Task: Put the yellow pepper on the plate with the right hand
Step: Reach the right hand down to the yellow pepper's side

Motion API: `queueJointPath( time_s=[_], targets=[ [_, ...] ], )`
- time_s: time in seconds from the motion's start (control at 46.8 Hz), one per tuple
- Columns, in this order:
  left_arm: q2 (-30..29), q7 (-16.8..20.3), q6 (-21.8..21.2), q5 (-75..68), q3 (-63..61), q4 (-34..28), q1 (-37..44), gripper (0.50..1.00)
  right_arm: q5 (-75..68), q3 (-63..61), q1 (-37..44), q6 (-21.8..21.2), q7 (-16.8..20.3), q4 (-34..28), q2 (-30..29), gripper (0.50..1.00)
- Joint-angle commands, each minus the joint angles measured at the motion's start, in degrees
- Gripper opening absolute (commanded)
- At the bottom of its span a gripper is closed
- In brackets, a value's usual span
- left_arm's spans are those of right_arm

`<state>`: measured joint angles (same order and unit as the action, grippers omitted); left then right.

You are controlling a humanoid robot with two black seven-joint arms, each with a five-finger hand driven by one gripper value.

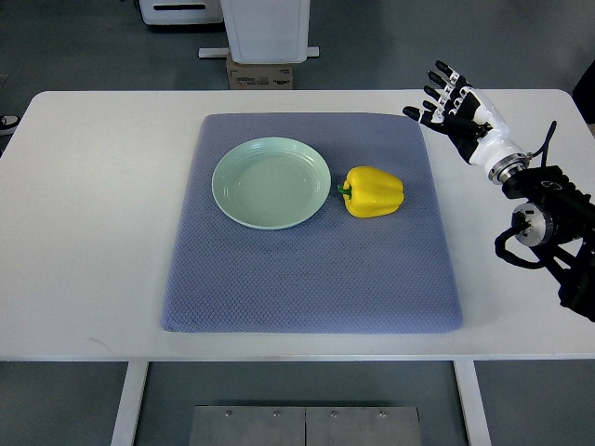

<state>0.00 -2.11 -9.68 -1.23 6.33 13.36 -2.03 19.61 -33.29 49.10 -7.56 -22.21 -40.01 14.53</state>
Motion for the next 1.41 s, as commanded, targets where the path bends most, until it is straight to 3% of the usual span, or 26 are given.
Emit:
queueJointPath(
  time_s=[0.0, 0.491, 0.897, 1.388],
  targets=[
    [0.0, 0.0, 0.0, 0.0, 0.0, 0.0, 0.0, 1.000, 2.9, 1.8, 0.4, 0.0, -1.0, 0.0, 0.6, 1.000],
    [0.0, 0.0, 0.0, 0.0, 0.0, 0.0, 0.0, 1.000, 12.9, 19.2, 7.9, 0.1, -11.7, 0.1, 2.4, 0.998],
    [0.0, 0.0, 0.0, 0.0, 0.0, 0.0, 0.0, 1.000, 20.6, 32.9, 14.3, 0.8, -12.6, 0.2, 2.3, 0.998],
    [0.0, 0.0, 0.0, 0.0, 0.0, 0.0, 0.0, 1.000, 28.8, 40.6, 18.0, 2.9, -12.5, 1.0, 2.3, 0.998]
  ],
)
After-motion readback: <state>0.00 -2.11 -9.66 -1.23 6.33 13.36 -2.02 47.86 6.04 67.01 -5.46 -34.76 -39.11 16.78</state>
